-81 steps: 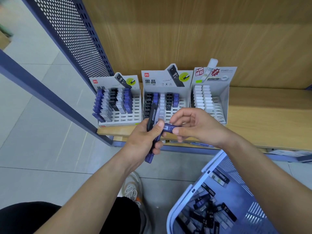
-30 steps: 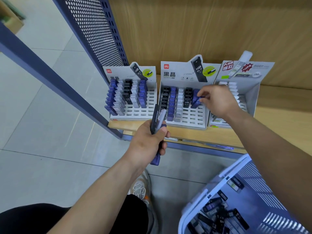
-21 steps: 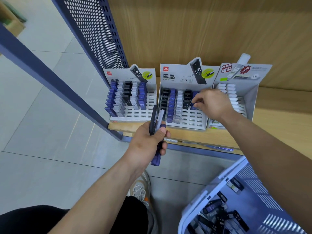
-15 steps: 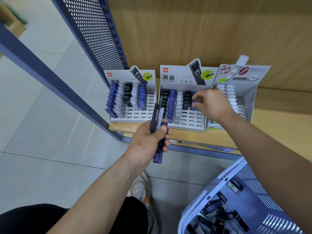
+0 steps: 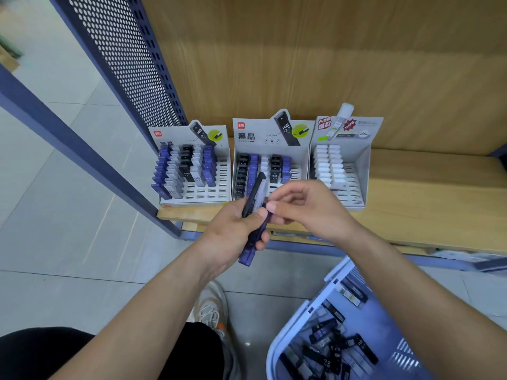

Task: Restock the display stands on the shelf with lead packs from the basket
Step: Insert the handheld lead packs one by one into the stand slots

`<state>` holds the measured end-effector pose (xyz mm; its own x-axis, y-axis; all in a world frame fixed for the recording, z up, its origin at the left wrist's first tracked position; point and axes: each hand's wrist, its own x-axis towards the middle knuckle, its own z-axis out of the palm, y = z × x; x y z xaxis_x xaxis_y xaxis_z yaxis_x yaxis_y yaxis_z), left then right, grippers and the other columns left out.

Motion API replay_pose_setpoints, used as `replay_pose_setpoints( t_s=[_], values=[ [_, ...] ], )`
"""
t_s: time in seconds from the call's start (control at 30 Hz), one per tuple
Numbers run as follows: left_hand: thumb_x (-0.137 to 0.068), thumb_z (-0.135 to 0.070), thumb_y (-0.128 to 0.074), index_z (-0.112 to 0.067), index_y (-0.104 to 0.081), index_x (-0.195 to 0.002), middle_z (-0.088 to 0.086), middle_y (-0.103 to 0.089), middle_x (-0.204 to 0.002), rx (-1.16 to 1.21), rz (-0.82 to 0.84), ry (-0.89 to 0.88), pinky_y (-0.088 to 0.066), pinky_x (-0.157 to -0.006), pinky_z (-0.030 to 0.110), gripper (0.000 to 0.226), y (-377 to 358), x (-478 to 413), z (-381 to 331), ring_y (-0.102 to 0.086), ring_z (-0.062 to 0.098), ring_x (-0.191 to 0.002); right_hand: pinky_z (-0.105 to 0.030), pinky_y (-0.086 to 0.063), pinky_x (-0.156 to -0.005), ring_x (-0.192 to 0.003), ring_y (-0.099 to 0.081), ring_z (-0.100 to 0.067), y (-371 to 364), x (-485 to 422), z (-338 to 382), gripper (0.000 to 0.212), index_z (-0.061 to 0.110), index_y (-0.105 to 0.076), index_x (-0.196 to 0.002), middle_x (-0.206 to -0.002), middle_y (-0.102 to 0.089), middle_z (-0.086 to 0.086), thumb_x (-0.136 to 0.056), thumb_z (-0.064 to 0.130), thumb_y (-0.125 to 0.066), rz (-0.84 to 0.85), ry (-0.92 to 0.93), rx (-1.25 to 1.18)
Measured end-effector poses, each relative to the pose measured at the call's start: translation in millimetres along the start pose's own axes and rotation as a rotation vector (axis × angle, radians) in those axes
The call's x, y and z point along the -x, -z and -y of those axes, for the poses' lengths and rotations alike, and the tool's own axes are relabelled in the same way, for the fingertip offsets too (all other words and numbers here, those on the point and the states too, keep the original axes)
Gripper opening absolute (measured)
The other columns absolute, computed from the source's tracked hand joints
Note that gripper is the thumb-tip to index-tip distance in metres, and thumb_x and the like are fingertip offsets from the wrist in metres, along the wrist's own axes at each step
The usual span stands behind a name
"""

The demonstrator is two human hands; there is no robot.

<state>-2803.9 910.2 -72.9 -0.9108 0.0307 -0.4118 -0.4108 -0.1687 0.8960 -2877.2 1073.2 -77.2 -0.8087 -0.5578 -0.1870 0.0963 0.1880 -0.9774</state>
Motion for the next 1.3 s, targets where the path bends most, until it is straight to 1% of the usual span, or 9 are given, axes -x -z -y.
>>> replay_pose_setpoints(
  t_s=[0.17, 0.3, 0.43, 0.63, 0.73, 0.87, 1.03, 1.17, 1.3],
  values=[
    [-0.107, -0.008, -0.043, -0.003, -0.059, -0.120, 0.023, -0.073, -0.103, 0.030, 0.063, 0.028, -0.047, -0.050, 0.024, 0.021, -4, 6, -2, -0.056, 0.016, -0.057, -0.025, -0.055, -0.065, -0.067, -0.068, -0.017, 1, 7, 5, 0.019, 0.001, -0.070, -0.102, -0.081, -0.073, -0.009, -0.084, 0.000, -0.075, -0.041, -0.076, -0.084],
    [-0.108, -0.013, -0.043, -0.011, -0.061, -0.115, 0.012, -0.075, -0.094, 0.094, 0.046, 0.066, -0.050, -0.050, 0.023, 0.020, -4, 8, -4, -0.061, 0.015, -0.056, -0.031, -0.058, -0.071, -0.073, -0.068, -0.017, 12, 6, 7, 0.019, 0.011, -0.070, -0.096, -0.081, -0.073, -0.006, -0.083, -0.002, -0.076, -0.124, -0.094, -0.105],
    [-0.108, -0.018, -0.045, -0.012, -0.058, -0.119, 0.012, -0.074, -0.090, 0.095, -0.065, 0.087, -0.045, -0.048, 0.023, 0.017, -1, 0, -3, -0.056, 0.015, -0.053, -0.032, -0.057, -0.070, -0.070, -0.067, -0.019, 20, 7, 6, 0.015, 0.010, -0.070, -0.097, -0.087, -0.068, -0.006, -0.089, -0.003, -0.068, -0.185, -0.098, -0.106],
    [-0.108, -0.018, -0.047, -0.014, -0.057, -0.116, 0.005, -0.065, -0.081, 0.022, -0.191, 0.055, -0.043, -0.046, 0.024, 0.014, 3, -6, -1, -0.055, 0.015, -0.049, -0.030, -0.059, -0.069, -0.069, -0.065, -0.019, 12, 7, 1, 0.020, 0.007, -0.072, -0.095, -0.081, -0.066, -0.005, -0.096, -0.004, -0.056, -0.089, -0.134, -0.091],
    [-0.108, -0.017, -0.047, -0.018, -0.057, -0.112, -0.001, -0.068, -0.081, -0.043, -0.201, 0.040, -0.042, -0.048, 0.025, 0.011, 6, -5, -1, -0.056, 0.015, -0.050, -0.029, -0.057, -0.062, -0.063, -0.063, -0.020, 7, 6, 0, 0.007, 0.006, -0.067, -0.084, -0.076, -0.064, -0.007, -0.091, 0.003, -0.068, -0.013, -0.162, -0.108],
    [-0.108, -0.018, -0.047, -0.018, -0.057, -0.115, -0.001, -0.068, -0.082, -0.114, -0.181, 0.054, -0.044, -0.048, 0.024, 0.012, 9, -2, -1, -0.058, 0.014, -0.053, -0.027, -0.055, -0.062, -0.059, -0.061, -0.017, 0, 2, -5, 0.021, 0.006, -0.061, -0.081, -0.067, -0.064, -0.008, -0.082, 0.017, -0.079, 0.067, -0.199, -0.041],
    [-0.107, -0.015, -0.047, -0.013, -0.056, -0.119, 0.003, -0.066, -0.084, -0.144, -0.234, 0.051, -0.047, -0.051, 0.024, 0.015, 17, 0, 0, -0.060, 0.016, -0.060, -0.032, -0.051, -0.073, -0.069, -0.058, -0.023, -3, -4, -10, 0.022, 0.014, -0.063, -0.072, -0.078, -0.065, -0.017, -0.077, 0.006, -0.083, 0.164, -0.245, -0.054],
    [-0.107, -0.019, -0.048, -0.012, -0.057, -0.111, 0.005, -0.068, -0.085, -0.109, -0.266, 0.045, -0.052, -0.052, 0.026, 0.012, 21, 1, 0, -0.061, 0.021, -0.059, -0.027, -0.054, -0.068, -0.072, -0.063, -0.018, -10, -6, -11, 0.028, 0.011, -0.063, -0.098, -0.091, -0.066, -0.012, -0.080, -0.007, -0.076, 0.201, -0.253, -0.046],
    [-0.107, -0.021, -0.048, -0.013, -0.058, -0.106, 0.004, -0.068, -0.082, -0.067, -0.277, 0.046, -0.055, -0.053, 0.026, 0.013, 23, 4, -5, -0.065, 0.019, -0.058, -0.035, -0.056, -0.076, -0.081, -0.063, -0.023, -11, -9, -10, 0.035, 0.016, -0.067, -0.111, -0.094, -0.066, -0.003, -0.084, -0.004, -0.073, 0.266, -0.205, 0.003]
  ],
)
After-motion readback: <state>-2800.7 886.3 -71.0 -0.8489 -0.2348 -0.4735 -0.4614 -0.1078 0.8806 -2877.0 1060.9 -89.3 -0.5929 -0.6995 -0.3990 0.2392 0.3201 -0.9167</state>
